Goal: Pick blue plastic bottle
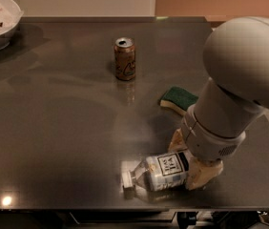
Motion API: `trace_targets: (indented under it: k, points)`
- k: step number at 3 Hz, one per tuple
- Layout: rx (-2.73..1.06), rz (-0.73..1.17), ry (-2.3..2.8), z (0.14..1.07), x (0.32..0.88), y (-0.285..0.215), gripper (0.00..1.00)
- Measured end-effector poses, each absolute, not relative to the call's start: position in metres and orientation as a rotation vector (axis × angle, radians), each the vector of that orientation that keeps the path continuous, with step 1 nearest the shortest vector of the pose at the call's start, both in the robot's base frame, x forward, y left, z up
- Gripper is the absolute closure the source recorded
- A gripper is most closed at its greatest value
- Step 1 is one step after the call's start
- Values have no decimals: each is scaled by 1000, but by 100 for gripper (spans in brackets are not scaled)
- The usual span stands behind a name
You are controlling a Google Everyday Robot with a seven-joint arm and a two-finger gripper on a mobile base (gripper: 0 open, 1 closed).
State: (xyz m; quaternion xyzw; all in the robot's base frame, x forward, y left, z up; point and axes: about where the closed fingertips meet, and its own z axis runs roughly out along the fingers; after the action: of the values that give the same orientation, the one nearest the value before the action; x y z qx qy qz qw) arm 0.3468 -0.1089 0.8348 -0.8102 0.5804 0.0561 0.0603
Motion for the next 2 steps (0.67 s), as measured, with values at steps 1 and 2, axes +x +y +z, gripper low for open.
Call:
trace_targets:
  k: [1, 2]
  points:
    - [-2430, 178, 1793, 853, 358, -111, 87]
    - [-2397, 182, 1799, 886, 380, -110, 100]
